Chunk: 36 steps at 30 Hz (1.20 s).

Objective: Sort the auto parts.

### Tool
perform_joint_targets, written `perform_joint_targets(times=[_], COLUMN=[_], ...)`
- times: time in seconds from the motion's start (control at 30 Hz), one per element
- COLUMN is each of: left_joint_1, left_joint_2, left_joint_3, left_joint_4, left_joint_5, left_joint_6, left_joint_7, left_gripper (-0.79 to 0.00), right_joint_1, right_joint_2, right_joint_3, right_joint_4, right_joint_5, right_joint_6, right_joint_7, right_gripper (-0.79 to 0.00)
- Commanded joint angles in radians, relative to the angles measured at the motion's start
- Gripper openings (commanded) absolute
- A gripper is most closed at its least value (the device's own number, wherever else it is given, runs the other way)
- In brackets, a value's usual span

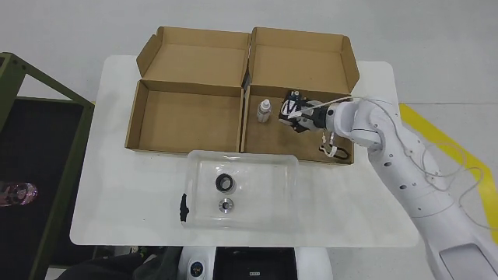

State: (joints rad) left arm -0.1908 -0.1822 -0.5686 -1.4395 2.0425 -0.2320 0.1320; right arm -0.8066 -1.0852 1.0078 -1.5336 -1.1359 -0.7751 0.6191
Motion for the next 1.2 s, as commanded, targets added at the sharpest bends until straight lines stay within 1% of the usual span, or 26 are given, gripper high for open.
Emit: perform_joint_targets(times=[0.0,0.17,0.33,0.47,0.53,0.7,0.93,1.17], left_joint_1=[0.0,0.0,0.0,0.0,0.0,0.0,0.0,0.0], left_joint_2=[0.0,0.0,0.0,0.0,0.0,0.0,0.0,0.0], left_joint_3=[0.0,0.0,0.0,0.0,0.0,0.0,0.0,0.0], left_joint_4=[0.0,0.0,0.0,0.0,0.0,0.0,0.0,0.0], left_joint_5=[0.0,0.0,0.0,0.0,0.0,0.0,0.0,0.0], left_joint_6=[0.0,0.0,0.0,0.0,0.0,0.0,0.0,0.0], left_joint_7=[0.0,0.0,0.0,0.0,0.0,0.0,0.0,0.0], left_gripper=[0.0,0.0,0.0,0.0,0.0,0.0,0.0,0.0], right_joint_1=[-0.024,-0.091,-0.175,-0.226,-0.247,-0.277,-0.263,-0.252], right_joint_2=[0.008,0.023,0.035,0.039,0.039,0.033,0.018,0.003], right_joint_3=[0.027,0.084,0.131,0.134,0.12,0.061,-0.046,-0.136], right_joint_4=[-0.046,-0.166,-0.276,-0.332,-0.357,-0.396,-0.401,-0.399], right_joint_5=[0.013,0.044,0.056,0.064,0.057,0.033,-0.01,-0.056], right_joint_6=[-0.01,0.002,0.018,0.018,0.015,0.018,0.01,0.014], right_joint_7=[0.007,-0.016,-0.072,-0.115,-0.126,-0.148,-0.143,-0.123], right_gripper=[-0.465,-0.431,-0.453,-0.462,-0.474,-0.474,-0.462,-0.471])
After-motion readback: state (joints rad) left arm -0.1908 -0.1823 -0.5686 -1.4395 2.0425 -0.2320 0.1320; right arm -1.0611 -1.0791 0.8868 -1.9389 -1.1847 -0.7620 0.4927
